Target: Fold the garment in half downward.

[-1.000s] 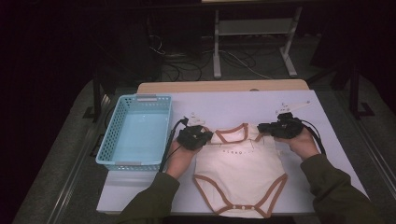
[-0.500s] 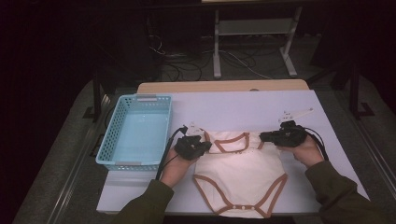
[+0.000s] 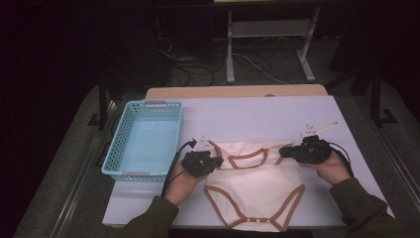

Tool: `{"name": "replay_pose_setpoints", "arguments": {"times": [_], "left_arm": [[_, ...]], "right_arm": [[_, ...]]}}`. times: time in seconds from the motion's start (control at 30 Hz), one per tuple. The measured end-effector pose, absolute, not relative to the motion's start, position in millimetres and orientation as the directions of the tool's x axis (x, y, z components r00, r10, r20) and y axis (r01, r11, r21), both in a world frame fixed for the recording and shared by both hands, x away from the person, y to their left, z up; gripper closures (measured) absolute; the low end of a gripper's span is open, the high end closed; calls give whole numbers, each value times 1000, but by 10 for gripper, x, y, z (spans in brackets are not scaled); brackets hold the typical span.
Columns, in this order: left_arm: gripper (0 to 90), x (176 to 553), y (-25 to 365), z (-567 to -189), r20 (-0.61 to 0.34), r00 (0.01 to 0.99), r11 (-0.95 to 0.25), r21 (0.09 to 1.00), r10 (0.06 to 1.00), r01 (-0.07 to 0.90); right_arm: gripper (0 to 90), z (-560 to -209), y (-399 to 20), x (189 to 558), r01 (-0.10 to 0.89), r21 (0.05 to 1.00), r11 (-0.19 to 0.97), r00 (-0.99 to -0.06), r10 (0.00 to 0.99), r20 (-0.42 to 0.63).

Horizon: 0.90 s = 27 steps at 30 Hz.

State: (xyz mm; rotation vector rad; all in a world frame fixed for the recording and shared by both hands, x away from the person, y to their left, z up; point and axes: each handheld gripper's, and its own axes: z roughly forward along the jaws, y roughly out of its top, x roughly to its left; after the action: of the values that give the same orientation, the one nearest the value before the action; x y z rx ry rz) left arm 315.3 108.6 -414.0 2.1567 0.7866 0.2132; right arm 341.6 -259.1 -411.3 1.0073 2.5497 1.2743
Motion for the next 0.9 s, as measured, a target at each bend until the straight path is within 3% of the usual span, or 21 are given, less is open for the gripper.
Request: {"name": "replay_pose_setpoints", "arguments": {"times": [0.9], "left_arm": [[865, 2849, 1181, -4100, -160, 805, -449, 760, 572, 470]], "right_arm": [[816, -4097, -2559, 3018, 474, 754, 455, -805, 571, 161]]}}
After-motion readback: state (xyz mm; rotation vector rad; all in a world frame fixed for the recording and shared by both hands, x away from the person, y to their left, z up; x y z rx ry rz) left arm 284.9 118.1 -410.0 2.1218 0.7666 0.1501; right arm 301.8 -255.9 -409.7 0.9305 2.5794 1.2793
